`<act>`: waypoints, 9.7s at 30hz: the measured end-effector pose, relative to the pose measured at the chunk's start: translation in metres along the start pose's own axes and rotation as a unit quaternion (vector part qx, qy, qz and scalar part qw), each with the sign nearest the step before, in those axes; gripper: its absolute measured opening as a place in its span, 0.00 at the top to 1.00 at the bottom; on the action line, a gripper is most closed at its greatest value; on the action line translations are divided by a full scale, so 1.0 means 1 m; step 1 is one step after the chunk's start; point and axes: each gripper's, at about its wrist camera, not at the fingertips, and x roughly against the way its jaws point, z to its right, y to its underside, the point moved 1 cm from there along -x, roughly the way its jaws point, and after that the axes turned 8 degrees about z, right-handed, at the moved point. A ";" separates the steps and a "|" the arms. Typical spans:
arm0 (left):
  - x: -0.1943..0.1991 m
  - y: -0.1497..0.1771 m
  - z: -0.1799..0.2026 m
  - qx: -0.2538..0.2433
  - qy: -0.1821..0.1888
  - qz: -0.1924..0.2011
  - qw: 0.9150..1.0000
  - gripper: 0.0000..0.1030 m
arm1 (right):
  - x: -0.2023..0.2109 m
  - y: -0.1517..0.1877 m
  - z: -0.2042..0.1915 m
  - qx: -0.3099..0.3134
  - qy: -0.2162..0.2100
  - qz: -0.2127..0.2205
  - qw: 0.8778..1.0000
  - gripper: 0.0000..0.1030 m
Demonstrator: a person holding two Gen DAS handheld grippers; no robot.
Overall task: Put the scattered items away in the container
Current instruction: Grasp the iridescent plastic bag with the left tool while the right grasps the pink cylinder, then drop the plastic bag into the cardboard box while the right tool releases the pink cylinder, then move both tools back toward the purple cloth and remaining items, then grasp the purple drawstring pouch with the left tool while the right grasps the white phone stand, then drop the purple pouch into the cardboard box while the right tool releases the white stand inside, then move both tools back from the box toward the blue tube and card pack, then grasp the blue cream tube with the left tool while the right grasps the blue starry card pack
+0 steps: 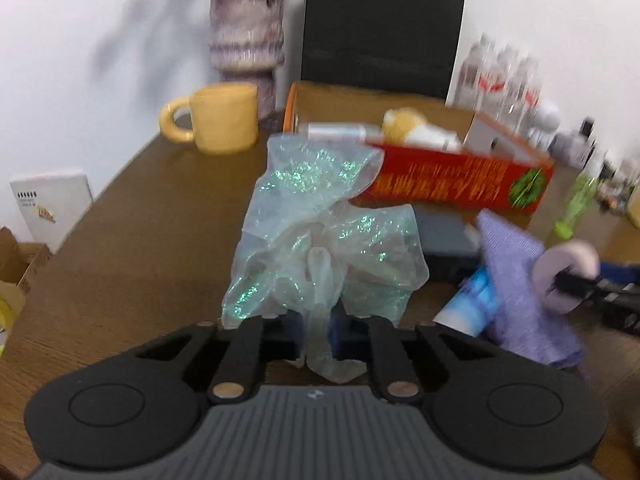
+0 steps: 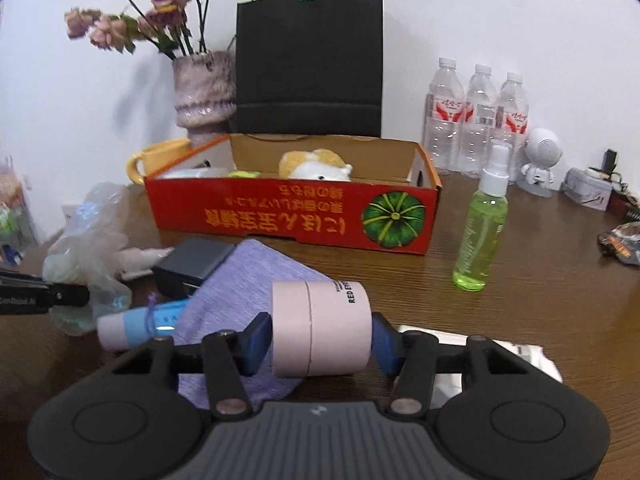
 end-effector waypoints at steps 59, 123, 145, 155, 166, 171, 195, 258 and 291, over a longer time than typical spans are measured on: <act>-0.124 -0.164 0.047 0.006 0.007 -0.176 0.984 0.00 | -0.125 -0.168 0.037 -0.077 0.074 -0.201 0.974 0.14; 0.052 0.076 0.070 -0.050 0.005 -0.015 0.999 0.00 | 0.077 0.069 -0.003 -0.060 0.030 -0.039 0.997 0.00; -0.018 0.030 0.143 -0.076 0.110 -0.026 0.991 0.75 | -0.015 0.010 0.095 0.155 -0.129 -0.093 0.975 0.06; 0.042 -0.057 0.111 -0.044 0.133 0.090 0.986 0.80 | 0.023 0.006 0.056 0.084 -0.187 0.003 0.979 0.34; -0.089 -0.171 0.067 -0.037 0.068 0.055 0.996 0.80 | -0.024 -0.120 0.024 0.080 -0.096 0.068 0.990 1.00; -0.136 -0.162 0.047 -0.008 0.063 0.002 0.998 0.80 | -0.050 -0.154 0.031 0.067 -0.026 0.033 0.997 0.87; -0.115 -0.148 0.012 0.022 0.037 0.043 0.998 0.00 | -0.056 -0.042 0.028 -0.073 0.033 -0.059 0.995 0.37; 0.048 -0.091 0.088 -0.080 -0.026 0.076 0.994 0.00 | 0.048 -0.103 0.009 -0.043 -0.031 -0.006 0.999 0.06; 0.033 0.065 0.045 -0.056 0.009 -0.014 0.998 0.00 | 0.050 0.060 -0.024 -0.001 0.025 -0.059 0.998 0.00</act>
